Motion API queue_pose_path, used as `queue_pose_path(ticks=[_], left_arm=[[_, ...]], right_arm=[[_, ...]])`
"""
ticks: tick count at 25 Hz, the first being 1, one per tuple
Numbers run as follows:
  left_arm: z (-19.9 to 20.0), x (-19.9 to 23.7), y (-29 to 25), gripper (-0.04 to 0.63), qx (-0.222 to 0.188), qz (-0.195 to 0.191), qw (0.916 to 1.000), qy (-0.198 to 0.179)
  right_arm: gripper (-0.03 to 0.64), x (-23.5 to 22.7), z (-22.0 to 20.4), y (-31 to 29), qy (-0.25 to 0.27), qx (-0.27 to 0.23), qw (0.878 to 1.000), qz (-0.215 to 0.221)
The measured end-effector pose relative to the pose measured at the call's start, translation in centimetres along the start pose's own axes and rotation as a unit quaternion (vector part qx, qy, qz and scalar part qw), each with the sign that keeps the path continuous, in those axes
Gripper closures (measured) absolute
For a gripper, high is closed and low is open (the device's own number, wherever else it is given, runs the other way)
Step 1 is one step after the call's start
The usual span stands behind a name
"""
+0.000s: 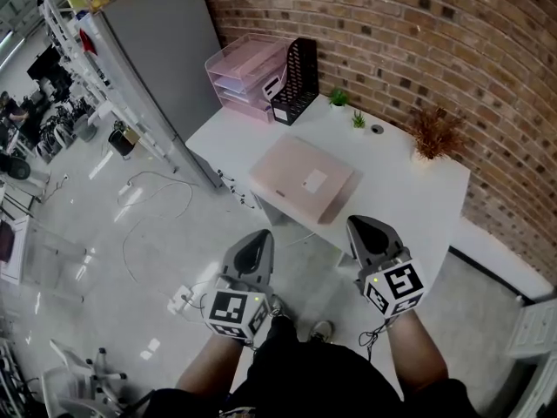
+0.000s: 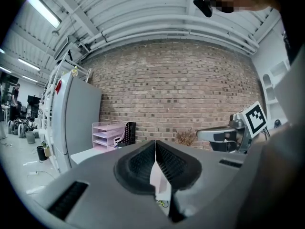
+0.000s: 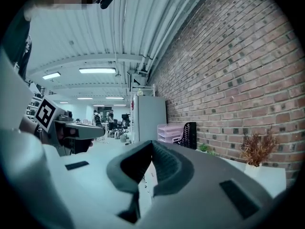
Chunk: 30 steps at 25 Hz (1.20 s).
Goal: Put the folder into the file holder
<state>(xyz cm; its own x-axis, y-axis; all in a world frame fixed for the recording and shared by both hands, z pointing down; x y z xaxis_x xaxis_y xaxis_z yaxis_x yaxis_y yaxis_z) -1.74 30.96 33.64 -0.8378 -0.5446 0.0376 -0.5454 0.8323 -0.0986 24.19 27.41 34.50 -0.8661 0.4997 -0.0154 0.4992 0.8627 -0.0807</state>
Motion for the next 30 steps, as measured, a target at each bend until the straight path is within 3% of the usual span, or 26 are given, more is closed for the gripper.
queue_pose_path(ticks=[4, 5, 6, 7, 8, 10, 18, 30], left_arm=[[-0.1, 0.3, -0.1, 0.586, 0.005, -0.007, 0.9999, 0.008], [-0.1, 0.4, -0.2, 0.551, 0.003, -0.01, 0.9999, 0.011], [-0.1, 0.6, -0.3, 0.48, 0.002, -0.011, 0.9998, 0.014], [-0.2, 0.9, -0.4, 0.413, 0.0, -0.01, 0.9998, 0.016], [-0.2, 1.1, -0.6, 0.358, -0.005, -0.006, 0.9998, 0.016], [-0.2, 1.6, -1.0, 0.32, -0.011, -0.001, 0.9999, 0.011], [-1.0, 4.3, -2.6, 0.299, -0.005, -0.006, 0.9997, 0.025], [-1.4, 11.6, -6.5, 0.299, -0.002, -0.028, 0.9985, 0.046]], right_arm=[[0.611, -0.3, 0.0, -0.5, -0.006, -0.007, 1.0, -0.004], [0.596, -0.4, 0.0, -0.7, -0.01, -0.01, 1.0, -0.005], [0.465, -0.5, 0.0, -1.0, -0.015, -0.012, 1.0, -0.003], [0.397, -0.7, 0.0, -1.3, -0.02, -0.015, 1.0, -0.001], [0.376, -0.8, 0.0, -1.6, -0.021, -0.016, 1.0, 0.001], [0.323, -1.1, -0.1, -2.3, -0.02, -0.014, 1.0, 0.003], [0.295, -1.6, -0.4, -5.2, -0.016, -0.003, 1.0, -0.002], [0.284, -1.2, 0.5, -12.1, -0.008, 0.015, 1.0, -0.021]])
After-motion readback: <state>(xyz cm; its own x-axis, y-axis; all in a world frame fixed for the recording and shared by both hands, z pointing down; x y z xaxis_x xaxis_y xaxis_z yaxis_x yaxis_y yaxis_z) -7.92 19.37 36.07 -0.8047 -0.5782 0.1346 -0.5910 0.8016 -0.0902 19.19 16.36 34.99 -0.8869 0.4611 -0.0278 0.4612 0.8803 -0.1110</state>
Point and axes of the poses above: the fingertips, and each gripper's own axes: y backward along the fingers, x to its left, z out of its top, the point moved 10 cm from there along y, backward along the fingers, and after that the axes turned 7 degrees about -z, right-handed, at the moved point
